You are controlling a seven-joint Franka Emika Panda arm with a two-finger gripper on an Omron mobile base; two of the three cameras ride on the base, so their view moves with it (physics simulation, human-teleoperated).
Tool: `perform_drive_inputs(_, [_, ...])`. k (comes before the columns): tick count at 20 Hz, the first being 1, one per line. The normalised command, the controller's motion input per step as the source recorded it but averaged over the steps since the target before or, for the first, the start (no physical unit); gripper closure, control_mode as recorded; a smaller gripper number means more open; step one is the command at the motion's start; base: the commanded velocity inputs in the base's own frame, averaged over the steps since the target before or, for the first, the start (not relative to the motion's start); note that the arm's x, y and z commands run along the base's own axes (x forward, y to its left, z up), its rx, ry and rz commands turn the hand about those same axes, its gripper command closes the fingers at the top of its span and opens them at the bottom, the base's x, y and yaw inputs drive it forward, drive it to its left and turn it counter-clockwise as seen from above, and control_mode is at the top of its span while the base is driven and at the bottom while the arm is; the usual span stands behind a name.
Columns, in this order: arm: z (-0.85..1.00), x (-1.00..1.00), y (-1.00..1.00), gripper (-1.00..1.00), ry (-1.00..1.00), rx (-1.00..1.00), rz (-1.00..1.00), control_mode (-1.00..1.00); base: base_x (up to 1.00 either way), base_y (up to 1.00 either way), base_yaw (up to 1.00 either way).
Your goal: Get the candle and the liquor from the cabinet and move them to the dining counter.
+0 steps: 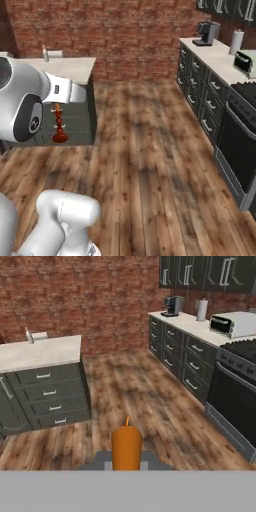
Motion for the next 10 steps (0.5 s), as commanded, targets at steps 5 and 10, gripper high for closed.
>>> perform_drive_inputs(5, [0.00, 0.00, 0.00, 1.00, 0.00, 0.00, 0.00, 1.00, 1.00, -0.30, 0.39])
perform_drive_inputs(10, [0.00, 0.00, 0.00, 1.00, 0.00, 0.00, 0.00, 1.00, 1.00, -0.24, 0.35])
